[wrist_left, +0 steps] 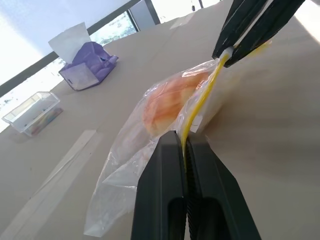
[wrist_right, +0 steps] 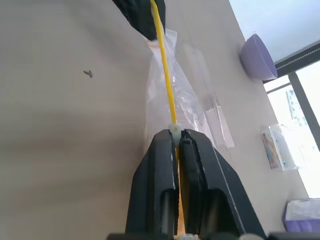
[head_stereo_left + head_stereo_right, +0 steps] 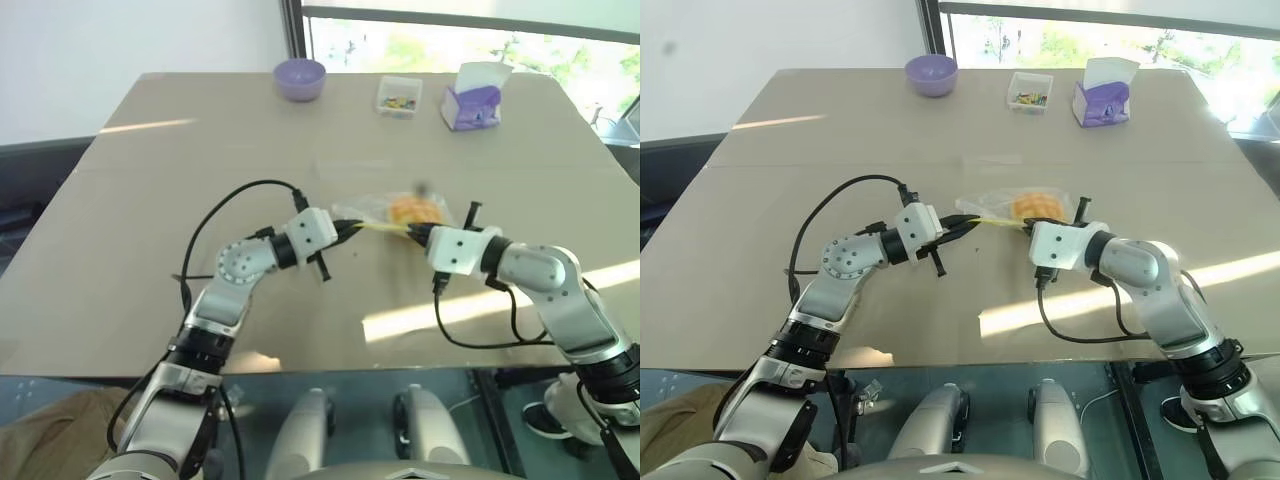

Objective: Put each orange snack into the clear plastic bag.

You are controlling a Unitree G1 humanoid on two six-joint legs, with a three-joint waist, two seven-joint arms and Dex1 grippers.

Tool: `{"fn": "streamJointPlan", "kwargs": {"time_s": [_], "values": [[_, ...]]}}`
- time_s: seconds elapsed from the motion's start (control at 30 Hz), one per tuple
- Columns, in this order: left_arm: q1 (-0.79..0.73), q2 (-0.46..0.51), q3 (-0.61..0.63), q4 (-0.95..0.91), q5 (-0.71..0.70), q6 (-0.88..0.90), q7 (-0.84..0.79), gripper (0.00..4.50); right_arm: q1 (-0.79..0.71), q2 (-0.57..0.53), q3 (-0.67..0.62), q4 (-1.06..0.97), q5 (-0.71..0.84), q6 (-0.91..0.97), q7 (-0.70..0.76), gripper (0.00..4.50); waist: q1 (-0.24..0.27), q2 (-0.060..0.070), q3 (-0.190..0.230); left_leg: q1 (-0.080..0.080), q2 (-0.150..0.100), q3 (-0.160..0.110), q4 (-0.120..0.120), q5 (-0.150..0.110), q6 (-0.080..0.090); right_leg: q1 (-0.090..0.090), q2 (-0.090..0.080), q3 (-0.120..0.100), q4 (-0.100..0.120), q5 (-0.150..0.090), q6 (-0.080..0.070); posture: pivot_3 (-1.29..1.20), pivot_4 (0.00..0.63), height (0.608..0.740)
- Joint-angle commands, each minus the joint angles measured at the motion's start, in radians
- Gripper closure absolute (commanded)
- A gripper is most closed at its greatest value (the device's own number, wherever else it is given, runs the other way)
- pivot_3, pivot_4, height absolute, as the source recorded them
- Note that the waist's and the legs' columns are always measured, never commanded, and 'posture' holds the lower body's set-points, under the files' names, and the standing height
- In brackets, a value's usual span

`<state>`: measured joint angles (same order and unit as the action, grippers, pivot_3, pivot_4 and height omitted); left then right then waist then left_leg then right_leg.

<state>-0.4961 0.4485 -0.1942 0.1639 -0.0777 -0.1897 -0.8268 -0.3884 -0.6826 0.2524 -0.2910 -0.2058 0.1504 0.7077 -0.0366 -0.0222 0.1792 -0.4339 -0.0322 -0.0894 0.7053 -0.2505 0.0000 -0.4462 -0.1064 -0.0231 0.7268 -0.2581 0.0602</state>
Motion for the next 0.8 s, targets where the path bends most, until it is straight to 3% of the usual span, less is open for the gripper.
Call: {"fn": "streamJointPlan", "kwargs": {"time_s": [0.03, 0.8], "values": [[-0.003, 0.048, 0.078, -0.028, -0.010, 0.016, 0.026, 4.50, 0.040, -0.081, -0.126, 0.071, -0.039, 0.027, -0.044, 4.46, 0.001, 0.000, 0.000, 0.000, 0.000, 0.000, 0.000, 0.000, 0.000, 0.000, 0.000, 0.000, 0.000, 0.000, 0.000, 0.00, 0.150, 0.666], [-0.010, 0.058, 0.077, -0.004, -0.019, 0.004, 0.026, 4.50, 0.153, -0.165, -0.198, 0.138, -0.021, -0.031, -0.092, 4.46, 0.002, 0.000, 0.000, 0.000, 0.000, 0.001, 0.000, 0.000, 0.000, 0.000, 0.000, 0.000, 0.000, 0.000, 0.000, 0.00, 0.150, 0.666]]}}
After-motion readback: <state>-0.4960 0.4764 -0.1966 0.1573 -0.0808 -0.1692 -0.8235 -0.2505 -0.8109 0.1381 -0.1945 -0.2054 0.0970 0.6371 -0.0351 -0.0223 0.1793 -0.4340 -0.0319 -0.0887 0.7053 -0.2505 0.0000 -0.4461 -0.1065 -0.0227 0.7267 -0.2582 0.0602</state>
